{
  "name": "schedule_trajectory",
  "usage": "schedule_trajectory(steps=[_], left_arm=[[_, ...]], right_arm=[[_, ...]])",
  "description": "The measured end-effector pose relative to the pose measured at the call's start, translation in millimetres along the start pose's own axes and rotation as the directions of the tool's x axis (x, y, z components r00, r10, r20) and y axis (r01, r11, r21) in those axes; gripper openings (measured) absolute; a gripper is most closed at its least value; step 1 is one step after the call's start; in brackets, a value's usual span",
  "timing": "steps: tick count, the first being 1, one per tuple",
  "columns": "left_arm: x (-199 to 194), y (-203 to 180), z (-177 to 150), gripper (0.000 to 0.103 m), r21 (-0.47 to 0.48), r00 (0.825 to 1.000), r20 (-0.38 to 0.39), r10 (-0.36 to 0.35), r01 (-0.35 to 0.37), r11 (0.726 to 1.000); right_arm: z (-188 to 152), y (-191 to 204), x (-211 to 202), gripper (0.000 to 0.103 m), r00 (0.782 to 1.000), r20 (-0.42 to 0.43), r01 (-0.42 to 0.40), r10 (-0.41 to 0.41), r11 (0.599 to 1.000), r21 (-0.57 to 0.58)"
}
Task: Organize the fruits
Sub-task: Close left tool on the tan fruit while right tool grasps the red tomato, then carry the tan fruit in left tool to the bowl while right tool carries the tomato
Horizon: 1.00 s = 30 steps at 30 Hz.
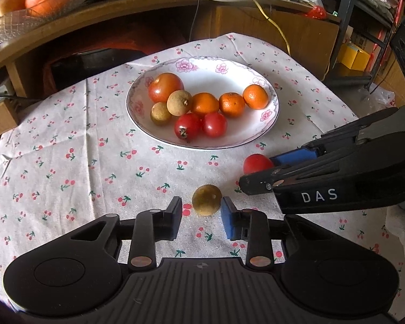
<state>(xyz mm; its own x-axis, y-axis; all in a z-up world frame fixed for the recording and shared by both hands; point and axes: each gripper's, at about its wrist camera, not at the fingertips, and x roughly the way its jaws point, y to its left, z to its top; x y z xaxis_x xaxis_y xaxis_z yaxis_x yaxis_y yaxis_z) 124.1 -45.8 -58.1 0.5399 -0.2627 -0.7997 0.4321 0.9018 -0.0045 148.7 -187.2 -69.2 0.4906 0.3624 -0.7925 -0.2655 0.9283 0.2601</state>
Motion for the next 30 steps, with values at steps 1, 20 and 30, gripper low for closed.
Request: schedule_trajectory(steps=[1,20,30], left_arm=[[1.1,0.4,0.0,0.044,-0.004,1.0,0.0,-0.003,0.003,1.0],[9.5,-8.8,1.9,0.031,0.01,1.0,-0.013,-0.007,0.007,1.0],[-7.8,-5.5,7.1,0.031,-0.005,1.0,0.03,-0.008,0.009,1.0]], right_arm=[[-0.4,-0.1,-0.4,0.035,1.0,0.001,0.002,-0.002,1.0,0.0],[-3.5,0.4,-13.8,0.03,1.0,0.017,0.017,-0.016,0.999,-0.038],[-1.0,3.5,-33.4,0.03,0.998,0.068,0.019,-0.017,0.999,-0.037]])
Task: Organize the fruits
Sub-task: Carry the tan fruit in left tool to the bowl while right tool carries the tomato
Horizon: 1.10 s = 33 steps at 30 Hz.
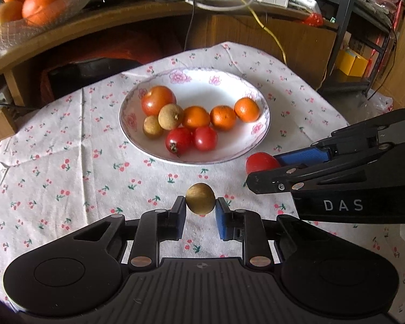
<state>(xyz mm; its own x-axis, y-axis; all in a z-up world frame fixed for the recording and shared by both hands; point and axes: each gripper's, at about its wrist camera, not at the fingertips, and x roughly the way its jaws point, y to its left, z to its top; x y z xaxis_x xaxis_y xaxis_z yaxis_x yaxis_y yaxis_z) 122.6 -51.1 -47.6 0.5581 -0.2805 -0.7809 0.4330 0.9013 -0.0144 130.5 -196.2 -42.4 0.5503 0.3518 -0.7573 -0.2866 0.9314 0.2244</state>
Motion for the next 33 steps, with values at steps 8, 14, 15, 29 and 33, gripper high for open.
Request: schedule_trajectory(steps=[8,14,15,29,33], left_arm=[[-8.2,-4.1,9.2,0.031,0.004,0.999,0.034,-0.001,0.0,1.0],[-11.9,-6.0,16.7,0.031,0.005,0.998,0.062,0.004,-0.004,1.0],[-12.0,-5.2,18.0,0.031,0.001,0.998,0.066,0.006,-0.006,1.0],[-4.8,7.7,41.0,0.031,-0.057,0.994,0.1,0.048,-0.042,0.997],[2.3,9.5,45.9,0.031,-0.061,0.994,0.099,0.053,-0.047,0.997]], right_arm=[[5.6,1.2,-12.9,0.03,0.999,0.045,-0.008,0.007,1.0,0.006],[10.9,1.3,-20.9,0.03,0.997,0.081,-0.007,0.007,1.0,0.006],[12.1,0.8,-21.3,0.03,0.996,0.085,-0.006,0.005,1.0,0.008],[24.7,-14.7,-15.0,0.03,0.993,0.108,0.051,-0.055,0.998,0.041],[29.3,-19.6,-6.1,0.03,0.992,0.104,0.064,-0.068,0.997,0.046]])
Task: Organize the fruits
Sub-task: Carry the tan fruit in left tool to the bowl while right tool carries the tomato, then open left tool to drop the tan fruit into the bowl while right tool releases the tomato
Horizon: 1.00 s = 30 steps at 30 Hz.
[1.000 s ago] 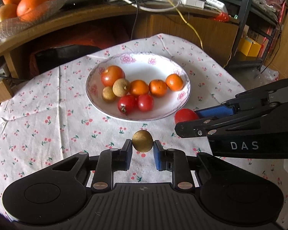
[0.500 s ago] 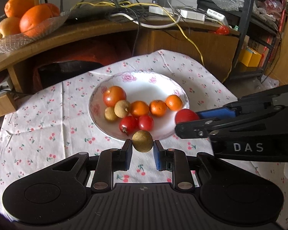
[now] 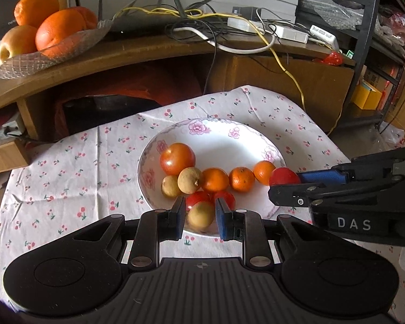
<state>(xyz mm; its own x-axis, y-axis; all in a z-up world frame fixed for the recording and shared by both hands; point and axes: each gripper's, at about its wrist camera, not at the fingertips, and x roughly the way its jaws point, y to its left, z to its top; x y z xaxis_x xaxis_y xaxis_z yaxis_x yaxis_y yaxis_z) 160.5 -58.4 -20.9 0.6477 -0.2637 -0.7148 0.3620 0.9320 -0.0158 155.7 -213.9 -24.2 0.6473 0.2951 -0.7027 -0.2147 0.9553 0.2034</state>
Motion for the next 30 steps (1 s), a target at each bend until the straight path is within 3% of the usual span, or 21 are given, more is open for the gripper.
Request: schedule_trajectory(steps=[10,30], left_arm=[[16.6,3.6,0.1,0.032,-0.012,1.0,-0.024,0.01,-0.01,1.0],[9.9,4.6,4.5,0.036,-0.031,0.999,0.0,0.034,-0.034,0.999]], right_arm=[[0.5,-2.7,26.2,0.03,0.999,-0.035,0.005,-0.006,1.0,-0.013],[4.2,2.2,28.5,0.032,1.0,-0.007,0.006,-0.006,0.999,-0.031]])
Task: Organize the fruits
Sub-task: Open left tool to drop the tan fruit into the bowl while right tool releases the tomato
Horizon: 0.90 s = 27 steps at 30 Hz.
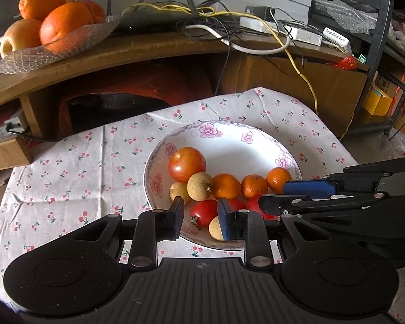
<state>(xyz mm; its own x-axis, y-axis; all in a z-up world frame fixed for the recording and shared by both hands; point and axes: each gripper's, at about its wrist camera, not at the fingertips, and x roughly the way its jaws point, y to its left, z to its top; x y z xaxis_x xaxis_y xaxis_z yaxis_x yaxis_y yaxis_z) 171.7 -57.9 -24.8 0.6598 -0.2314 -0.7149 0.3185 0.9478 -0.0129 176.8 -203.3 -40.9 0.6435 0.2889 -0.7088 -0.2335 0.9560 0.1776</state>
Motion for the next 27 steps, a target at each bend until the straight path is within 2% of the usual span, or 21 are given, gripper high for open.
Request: schedule_trajectory(steps=[14,22,27], left_arm=[[-6.5,4.9,0.8,0.043,-0.019,1.0,0.011,0.028,-0.028,0.999],[-8.6,5.4,1.3,0.056,-0.018,0.999,0.016,0.038,-0.038,0.999],[-8.6,5.2,1.5,0.059,-0.02,0.999,0.018,0.048,-0.047,0.999]], right_arm=[[3.9,2.6,-0.7,0.034,1.0,0.016,0.0,-0.001,1.0,0.023],[6.8,-0.9,-3.6,0.035,1.0,0.029,0.003,-0.004,0.999,0.049],[7.0,-2.2,-3.8,0.038,0.999,0.029,0.015,-0.016,0.998,0.054]])
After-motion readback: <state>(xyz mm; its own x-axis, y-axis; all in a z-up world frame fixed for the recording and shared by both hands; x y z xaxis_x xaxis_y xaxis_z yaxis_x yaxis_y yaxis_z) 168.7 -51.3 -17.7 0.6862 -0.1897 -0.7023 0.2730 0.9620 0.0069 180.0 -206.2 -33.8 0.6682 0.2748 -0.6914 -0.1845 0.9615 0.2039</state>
